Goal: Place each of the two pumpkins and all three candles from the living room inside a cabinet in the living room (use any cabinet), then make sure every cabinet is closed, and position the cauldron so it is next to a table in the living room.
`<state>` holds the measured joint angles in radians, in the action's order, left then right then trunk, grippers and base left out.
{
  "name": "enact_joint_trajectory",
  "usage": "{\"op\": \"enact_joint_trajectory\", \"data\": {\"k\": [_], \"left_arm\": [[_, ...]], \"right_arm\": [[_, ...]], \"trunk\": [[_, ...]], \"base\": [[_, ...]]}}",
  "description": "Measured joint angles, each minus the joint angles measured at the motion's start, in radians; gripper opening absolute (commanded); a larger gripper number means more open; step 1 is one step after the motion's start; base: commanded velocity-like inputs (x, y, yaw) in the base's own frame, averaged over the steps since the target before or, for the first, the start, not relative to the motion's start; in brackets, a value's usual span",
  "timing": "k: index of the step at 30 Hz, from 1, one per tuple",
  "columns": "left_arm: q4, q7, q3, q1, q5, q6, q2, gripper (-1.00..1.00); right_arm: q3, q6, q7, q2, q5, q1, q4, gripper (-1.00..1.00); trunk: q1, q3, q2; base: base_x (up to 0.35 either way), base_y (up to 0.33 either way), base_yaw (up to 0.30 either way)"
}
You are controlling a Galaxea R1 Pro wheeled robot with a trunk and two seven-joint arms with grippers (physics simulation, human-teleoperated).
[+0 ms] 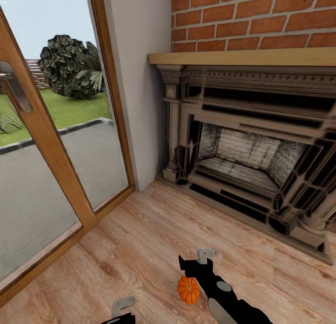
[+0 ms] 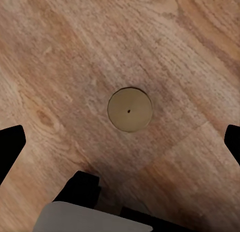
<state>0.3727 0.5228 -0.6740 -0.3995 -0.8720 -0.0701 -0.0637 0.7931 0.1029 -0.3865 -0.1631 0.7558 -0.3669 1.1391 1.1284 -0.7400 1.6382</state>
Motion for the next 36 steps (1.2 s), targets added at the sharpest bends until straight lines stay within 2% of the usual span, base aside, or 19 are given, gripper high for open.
{"op": "enact_joint_trajectory", "data": {"k": [36], "left_arm": [[0.000,0.000,-0.001,0.000,0.000,0.002,0.000,1.00]], "right_arm": [[0.001,-0.001,0.001,0.000,-0.001,0.000,0.000,1.00]], "trunk": [[0.138,-0.113,0.252]], "base": [[0.000,0.000,0.000]]}}
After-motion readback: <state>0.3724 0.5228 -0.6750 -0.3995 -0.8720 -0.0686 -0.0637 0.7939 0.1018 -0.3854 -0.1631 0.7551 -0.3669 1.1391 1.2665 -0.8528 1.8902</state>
